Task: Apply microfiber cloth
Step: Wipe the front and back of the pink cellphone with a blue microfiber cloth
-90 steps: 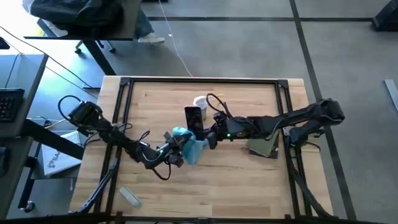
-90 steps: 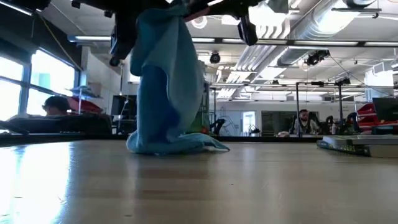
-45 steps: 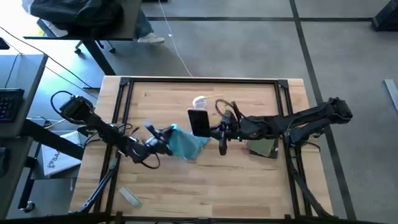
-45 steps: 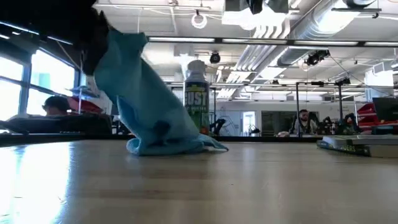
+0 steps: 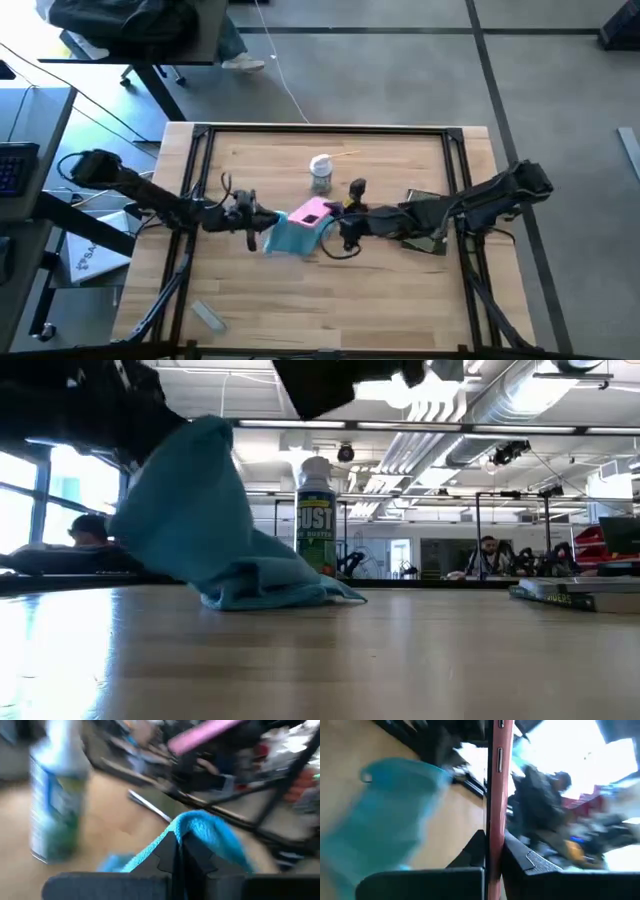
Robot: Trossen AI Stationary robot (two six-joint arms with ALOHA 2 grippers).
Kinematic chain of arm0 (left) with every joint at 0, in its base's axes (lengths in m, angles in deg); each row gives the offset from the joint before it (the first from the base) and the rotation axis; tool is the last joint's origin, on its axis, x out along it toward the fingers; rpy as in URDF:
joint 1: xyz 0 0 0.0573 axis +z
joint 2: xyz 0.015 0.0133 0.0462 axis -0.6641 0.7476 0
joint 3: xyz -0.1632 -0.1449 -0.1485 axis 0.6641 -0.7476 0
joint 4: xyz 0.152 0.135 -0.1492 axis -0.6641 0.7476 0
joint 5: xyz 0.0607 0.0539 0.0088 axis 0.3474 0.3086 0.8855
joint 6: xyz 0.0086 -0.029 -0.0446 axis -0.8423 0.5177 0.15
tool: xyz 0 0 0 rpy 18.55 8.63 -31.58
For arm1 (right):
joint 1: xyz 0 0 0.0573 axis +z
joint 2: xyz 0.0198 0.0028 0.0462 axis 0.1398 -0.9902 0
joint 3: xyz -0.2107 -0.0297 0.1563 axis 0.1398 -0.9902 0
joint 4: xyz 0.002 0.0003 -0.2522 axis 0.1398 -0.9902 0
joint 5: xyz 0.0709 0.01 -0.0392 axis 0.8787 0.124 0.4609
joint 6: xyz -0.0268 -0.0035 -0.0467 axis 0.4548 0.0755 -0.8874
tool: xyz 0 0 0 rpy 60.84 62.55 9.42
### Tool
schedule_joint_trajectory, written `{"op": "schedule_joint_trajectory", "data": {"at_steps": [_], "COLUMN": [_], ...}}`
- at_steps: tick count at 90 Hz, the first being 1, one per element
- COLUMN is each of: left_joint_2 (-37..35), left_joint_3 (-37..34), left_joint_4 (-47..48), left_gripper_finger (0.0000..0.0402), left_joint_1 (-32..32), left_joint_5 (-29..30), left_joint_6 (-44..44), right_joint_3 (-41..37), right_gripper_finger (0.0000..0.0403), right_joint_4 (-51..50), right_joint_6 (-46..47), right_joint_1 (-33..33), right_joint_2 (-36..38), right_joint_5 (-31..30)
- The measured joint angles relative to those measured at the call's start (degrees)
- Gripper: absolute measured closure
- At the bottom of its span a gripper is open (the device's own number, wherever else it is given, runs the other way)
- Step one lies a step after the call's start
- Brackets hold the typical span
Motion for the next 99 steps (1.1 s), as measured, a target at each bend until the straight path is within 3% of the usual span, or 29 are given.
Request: {"op": "schedule_joint_trajectory", "data": {"at_steps": [17, 32, 46, 62, 99], "left_joint_2": [-0.1, -0.1, -0.1, -0.1, -0.1], "left_joint_3": [-0.1, -0.1, 0.0, 1.4, 6.8], "left_joint_4": [4.9, 4.0, 3.1, 0.2, 0.6], "left_gripper_finger": [0.0390, 0.0320, 0.0243, 0.0187, 0.0171], "left_joint_1": [6.3, 10.7, 14.3, 18.2, 19.3], "left_joint_5": [-10.8, -19.2, -25.9, -31.6, -32.9], "left_joint_6": [9.7, 20.4, 31.5, 35.5, 29.1], "right_joint_3": [0.0, 0.0, 0.0, 2.4, 8.8], "right_gripper_finger": [0.0402, 0.0402, 0.0402, 0.0402, 0.0402], "right_joint_4": [7.0, 9.0, 8.6, 3.1, 2.5], "right_joint_6": [-31.8, -54.2, -59.8, -63.7, -67.6], "right_joint_1": [0.3, 0.6, 1.6, 4.0, 4.6], "right_joint_2": [-5.7, -9.2, -10.9, -11.0, -11.8], "right_joint_5": [-9.4, -10.9, -9.6, -7.3, -1.9]}}
